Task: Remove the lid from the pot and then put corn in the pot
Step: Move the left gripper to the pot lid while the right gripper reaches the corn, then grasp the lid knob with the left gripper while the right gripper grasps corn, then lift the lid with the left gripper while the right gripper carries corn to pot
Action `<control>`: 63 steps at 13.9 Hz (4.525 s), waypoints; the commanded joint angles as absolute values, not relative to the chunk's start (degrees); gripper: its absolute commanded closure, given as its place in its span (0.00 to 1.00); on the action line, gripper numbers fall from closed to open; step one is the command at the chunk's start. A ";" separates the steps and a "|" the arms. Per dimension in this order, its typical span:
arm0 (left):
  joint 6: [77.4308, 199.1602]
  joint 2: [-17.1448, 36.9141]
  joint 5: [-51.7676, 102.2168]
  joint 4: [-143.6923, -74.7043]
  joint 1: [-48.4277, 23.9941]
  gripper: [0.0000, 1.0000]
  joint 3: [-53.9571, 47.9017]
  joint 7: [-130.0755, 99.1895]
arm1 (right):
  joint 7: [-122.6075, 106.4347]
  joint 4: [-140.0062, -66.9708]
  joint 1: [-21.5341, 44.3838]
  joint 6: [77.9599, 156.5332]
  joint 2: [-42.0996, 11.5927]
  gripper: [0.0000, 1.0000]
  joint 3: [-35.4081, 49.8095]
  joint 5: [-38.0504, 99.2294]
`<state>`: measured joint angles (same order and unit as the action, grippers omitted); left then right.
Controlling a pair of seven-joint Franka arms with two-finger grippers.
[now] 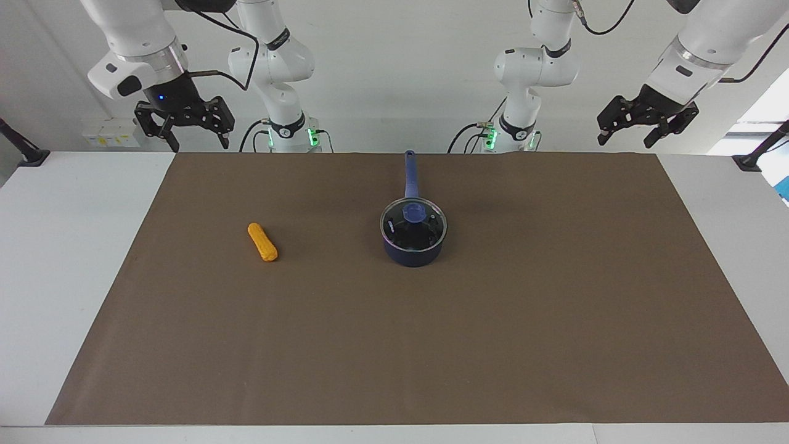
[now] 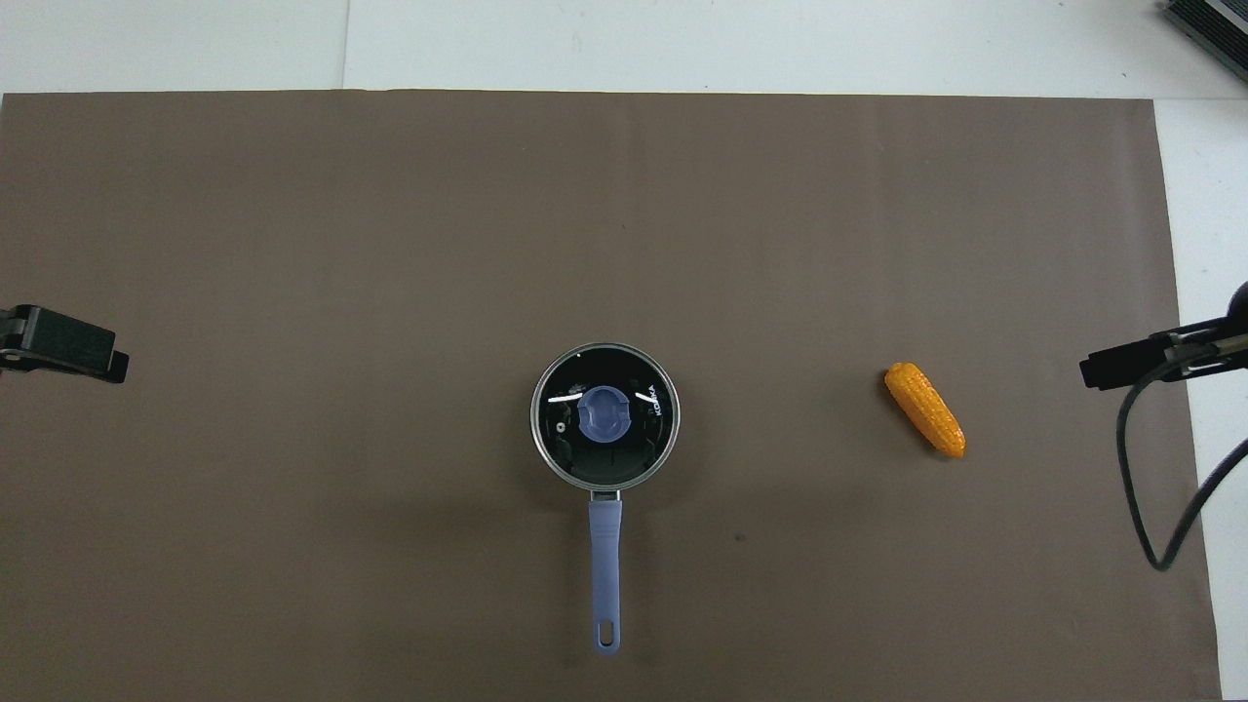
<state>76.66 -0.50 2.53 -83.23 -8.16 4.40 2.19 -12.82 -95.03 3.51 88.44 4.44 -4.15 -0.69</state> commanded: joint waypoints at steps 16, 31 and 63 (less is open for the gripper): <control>91.75 -0.01 2.64 -96.06 -26.70 0.00 4.39 -2.11 | -38.41 -124.80 4.48 131.57 -8.96 0.00 -4.04 0.09; 113.10 14.05 2.47 -98.70 -44.72 0.00 4.48 -14.92 | -37.97 -125.68 5.36 133.24 -10.99 1.00 -4.04 0.09; 107.14 9.76 1.58 -97.12 -30.79 1.00 7.12 -7.26 | -1.17 -106.62 11.68 113.73 -5.70 1.00 4.04 1.23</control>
